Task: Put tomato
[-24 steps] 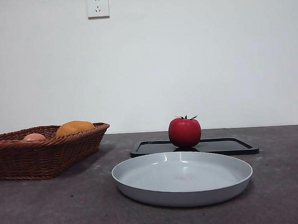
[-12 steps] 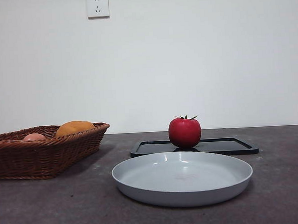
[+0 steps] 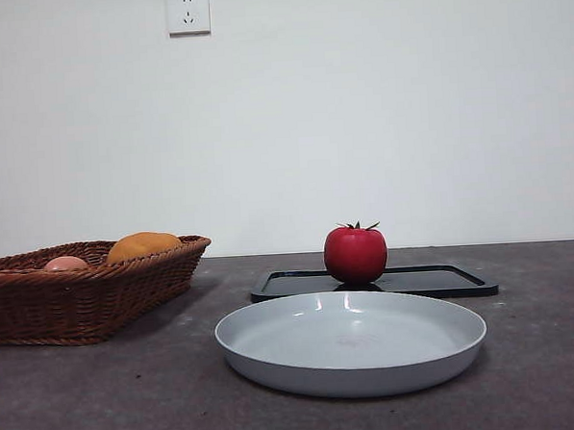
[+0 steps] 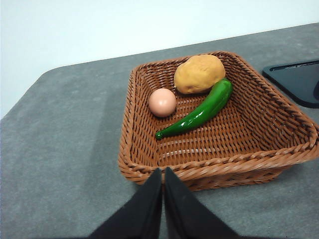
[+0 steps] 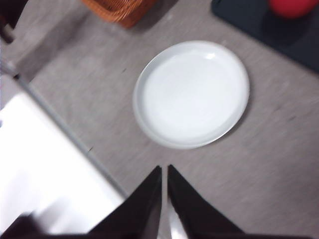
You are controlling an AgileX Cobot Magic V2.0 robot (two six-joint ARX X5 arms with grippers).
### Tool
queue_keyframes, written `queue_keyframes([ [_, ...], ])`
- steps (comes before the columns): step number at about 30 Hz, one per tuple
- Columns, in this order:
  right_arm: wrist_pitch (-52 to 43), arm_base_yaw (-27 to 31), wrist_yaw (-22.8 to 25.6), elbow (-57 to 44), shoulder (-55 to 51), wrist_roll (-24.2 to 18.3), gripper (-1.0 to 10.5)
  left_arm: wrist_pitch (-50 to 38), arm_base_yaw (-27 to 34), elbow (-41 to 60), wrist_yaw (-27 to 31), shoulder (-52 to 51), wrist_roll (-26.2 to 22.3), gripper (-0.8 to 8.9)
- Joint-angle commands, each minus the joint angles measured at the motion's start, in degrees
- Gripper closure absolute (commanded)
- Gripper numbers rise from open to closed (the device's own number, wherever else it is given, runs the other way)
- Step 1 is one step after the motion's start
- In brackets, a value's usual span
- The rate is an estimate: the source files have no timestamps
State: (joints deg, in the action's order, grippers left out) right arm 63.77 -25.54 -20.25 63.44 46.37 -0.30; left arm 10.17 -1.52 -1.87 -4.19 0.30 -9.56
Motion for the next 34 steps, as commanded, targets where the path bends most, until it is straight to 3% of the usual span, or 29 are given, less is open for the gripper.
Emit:
queue_keyframes([
  [1,-6.78,3.23,0.50,-0.07,-2.27,-0.90,9.4,0.50,0.07,1.18,0.17,-0.13,0.17,8.06],
  [7,-23.19,12.74,0.85,-8.66,-11.50,-0.22,9.4,0.50,0.07,1.18,0.20,-0.13,0.17,8.06],
  [17,-47.28,23.93,2.54,-33.22,-26.12,-0.11,9.4,0.50,0.07,1.18,0.17,-0.13,0.17,8.06],
  [25,-57.46,25.64,7.21,-47.45,-35.87,-0.09,9.4,0.50,0.07,1.18,0.20,-0.13,0.17,8.06],
  [34,-58.21,25.64,13.07,-57.16,-43.30,0.44,9.4,0.50,0.07,1.18,0.17,-0.13,0.17,8.06],
])
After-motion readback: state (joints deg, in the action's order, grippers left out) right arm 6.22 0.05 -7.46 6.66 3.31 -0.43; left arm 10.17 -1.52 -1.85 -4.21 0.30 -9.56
